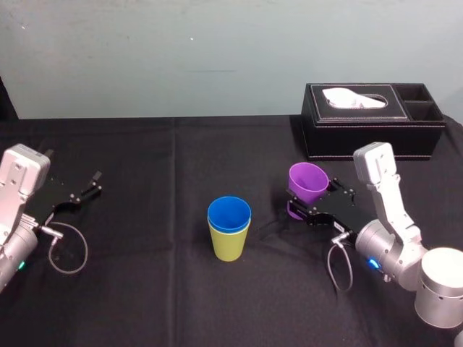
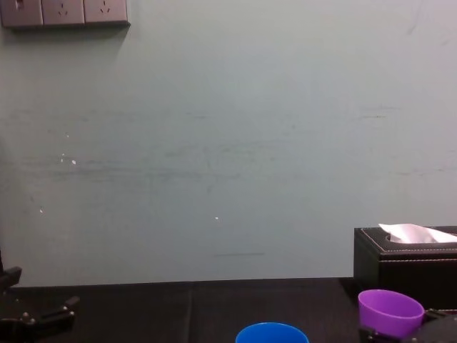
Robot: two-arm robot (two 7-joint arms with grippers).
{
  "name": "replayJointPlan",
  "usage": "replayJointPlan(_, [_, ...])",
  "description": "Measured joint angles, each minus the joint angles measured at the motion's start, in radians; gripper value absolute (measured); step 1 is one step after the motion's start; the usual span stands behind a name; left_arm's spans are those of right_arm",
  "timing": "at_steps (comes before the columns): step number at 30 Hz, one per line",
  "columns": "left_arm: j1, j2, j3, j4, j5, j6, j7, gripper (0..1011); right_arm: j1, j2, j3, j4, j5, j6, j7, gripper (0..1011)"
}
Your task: Stack the three plastic cups sequentially using one hand.
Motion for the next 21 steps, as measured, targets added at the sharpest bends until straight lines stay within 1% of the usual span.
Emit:
replayJointPlan(6, [0.0, 0.0, 0.0, 0.0, 0.0, 0.0, 0.0, 1010, -0.019, 0.009, 0.009, -0.04, -0.003, 0.001, -0.002, 742])
replayJointPlan(13, [0.0, 0.0, 0.0, 0.0, 0.0, 0.0, 0.0, 1010, -0.045, 0.029, 0.027, -0.104, 0.004, 0.02, 0.002, 742])
replayJointPlan(16, [0.0, 0.0, 0.0, 0.0, 0.0, 0.0, 0.0, 1010, -0.061, 0.045, 0.032, -0.145, 0.006, 0.035, 0.009, 742])
replayJointPlan(17, [0.0, 0.0, 0.0, 0.0, 0.0, 0.0, 0.0, 1010, -0.07, 0.055, 0.035, -0.17, 0.008, 0.046, 0.014, 742])
replayJointPlan(19, [0.0, 0.0, 0.0, 0.0, 0.0, 0.0, 0.0, 1010, -0.08, 0.064, 0.037, -0.196, 0.011, 0.056, 0.019, 742])
replayJointPlan(21, [0.0, 0.0, 0.0, 0.0, 0.0, 0.0, 0.0, 1010, -0.094, 0.078, 0.041, -0.235, 0.016, 0.07, 0.025, 742])
